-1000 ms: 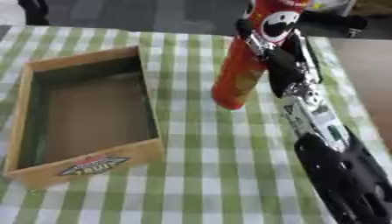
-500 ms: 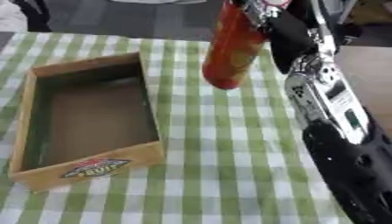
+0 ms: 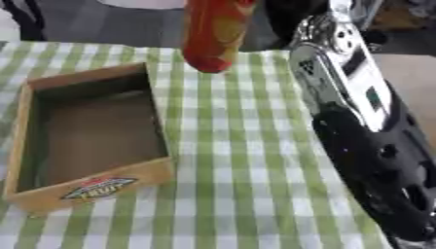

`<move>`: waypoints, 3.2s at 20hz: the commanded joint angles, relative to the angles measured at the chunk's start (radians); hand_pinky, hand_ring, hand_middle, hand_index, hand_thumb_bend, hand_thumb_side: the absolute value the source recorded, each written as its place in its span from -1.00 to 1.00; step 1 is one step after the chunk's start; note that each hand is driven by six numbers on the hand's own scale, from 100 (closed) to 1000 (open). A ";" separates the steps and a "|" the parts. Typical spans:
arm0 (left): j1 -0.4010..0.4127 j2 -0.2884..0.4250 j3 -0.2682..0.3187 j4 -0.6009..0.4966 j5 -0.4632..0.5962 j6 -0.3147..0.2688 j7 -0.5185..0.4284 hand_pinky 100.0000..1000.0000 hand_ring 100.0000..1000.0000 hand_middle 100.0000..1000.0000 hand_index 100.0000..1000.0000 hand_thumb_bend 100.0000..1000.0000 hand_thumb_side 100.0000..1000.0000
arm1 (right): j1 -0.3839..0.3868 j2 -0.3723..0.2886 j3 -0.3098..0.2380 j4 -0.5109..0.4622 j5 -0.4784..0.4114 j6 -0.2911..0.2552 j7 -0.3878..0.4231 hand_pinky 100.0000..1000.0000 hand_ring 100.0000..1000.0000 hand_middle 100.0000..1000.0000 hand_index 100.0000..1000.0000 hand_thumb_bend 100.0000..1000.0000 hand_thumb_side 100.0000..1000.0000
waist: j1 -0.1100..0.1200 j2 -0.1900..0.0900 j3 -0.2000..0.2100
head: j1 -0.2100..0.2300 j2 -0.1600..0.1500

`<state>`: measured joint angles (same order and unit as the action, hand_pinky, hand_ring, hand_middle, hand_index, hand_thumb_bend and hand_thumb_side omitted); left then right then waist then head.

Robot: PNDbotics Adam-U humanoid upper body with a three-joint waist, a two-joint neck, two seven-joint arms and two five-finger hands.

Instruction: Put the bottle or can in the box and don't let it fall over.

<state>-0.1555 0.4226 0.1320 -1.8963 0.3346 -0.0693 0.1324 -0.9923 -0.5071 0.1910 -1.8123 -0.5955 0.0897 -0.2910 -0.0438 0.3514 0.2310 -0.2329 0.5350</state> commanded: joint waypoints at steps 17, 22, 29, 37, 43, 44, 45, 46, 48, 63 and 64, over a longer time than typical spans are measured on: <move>-0.038 0.021 -0.001 0.037 0.052 0.021 0.015 0.74 0.75 0.48 0.56 -0.78 0.18 | -0.120 0.180 0.142 0.119 0.095 0.040 0.009 -0.39 -0.38 -0.31 -0.16 -0.28 -1.00 | -0.013 -0.017 0.118 | -0.095 -0.002; -0.054 0.024 0.013 0.095 0.066 0.018 0.022 0.75 0.75 0.47 0.57 -0.78 0.20 | -0.118 0.225 0.178 0.159 0.142 0.042 0.006 -0.39 -0.37 -0.30 -0.16 -0.25 -1.00 | -0.018 -0.009 0.150 | -0.131 0.003; -0.069 0.019 0.038 0.200 0.102 0.004 0.041 0.74 0.74 0.47 0.56 -0.78 0.23 | -0.098 0.276 0.221 0.211 0.193 0.028 -0.003 -0.38 -0.37 -0.30 -0.16 -0.20 -1.00 | -0.024 -0.001 0.173 | -0.149 0.007; -0.062 0.015 0.058 0.270 0.123 -0.011 0.060 0.74 0.74 0.46 0.56 -0.80 0.25 | -0.055 0.286 0.276 0.252 0.292 0.013 0.031 0.16 0.12 0.20 0.22 0.51 -0.80 | -0.029 0.000 0.167 | -0.139 0.005; -0.060 0.016 0.063 0.281 0.127 -0.018 0.066 0.74 0.74 0.46 0.56 -0.81 0.25 | -0.034 0.284 0.268 0.292 0.412 0.055 0.144 0.49 0.79 0.76 0.64 0.84 -0.52 | -0.029 0.002 0.157 | -0.126 0.007; -0.059 0.016 0.064 0.282 0.127 -0.018 0.067 0.74 0.74 0.46 0.56 -0.81 0.25 | -0.033 0.282 0.261 0.293 0.418 0.056 0.143 0.49 0.80 0.76 0.64 0.84 -0.53 | -0.028 0.002 0.154 | -0.124 0.007; -0.058 0.016 0.064 0.283 0.127 -0.018 0.068 0.74 0.74 0.46 0.56 -0.81 0.25 | -0.033 0.279 0.254 0.293 0.420 0.056 0.138 0.48 0.78 0.75 0.63 0.82 -0.55 | -0.028 0.001 0.151 | -0.121 0.008; -0.057 0.016 0.065 0.283 0.127 -0.019 0.068 0.74 0.74 0.46 0.56 -0.81 0.25 | -0.033 0.276 0.249 0.292 0.419 0.057 0.132 0.48 0.77 0.74 0.62 0.81 -0.56 | -0.028 0.001 0.149 | -0.119 0.009; -0.055 0.016 0.065 0.283 0.127 -0.019 0.067 0.74 0.74 0.46 0.56 -0.81 0.25 | -0.034 0.269 0.240 0.284 0.408 0.059 0.125 0.47 0.75 0.72 0.60 0.77 -0.59 | -0.027 0.000 0.145 | -0.115 0.010; -0.034 0.028 0.069 0.264 0.114 -0.022 0.067 0.74 0.73 0.45 0.55 -0.82 0.25 | -0.057 0.118 0.104 0.135 0.235 0.075 0.024 0.46 0.68 0.66 0.58 0.45 -0.58 | -0.016 -0.014 0.097 | -0.078 0.017; -0.031 0.029 0.070 0.260 0.111 -0.022 0.067 0.74 0.73 0.45 0.55 -0.83 0.25 | -0.049 0.099 0.089 0.119 0.219 0.076 0.011 0.46 0.68 0.66 0.58 0.43 -0.55 | -0.015 -0.015 0.092 | -0.074 0.019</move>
<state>-0.1853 0.4212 0.1888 -1.6126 0.4490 -0.0879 0.1985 -1.0269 -0.3711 0.3057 -1.6571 -0.3553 0.1650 -0.2652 -0.0711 0.3630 0.3215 -0.3124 0.5527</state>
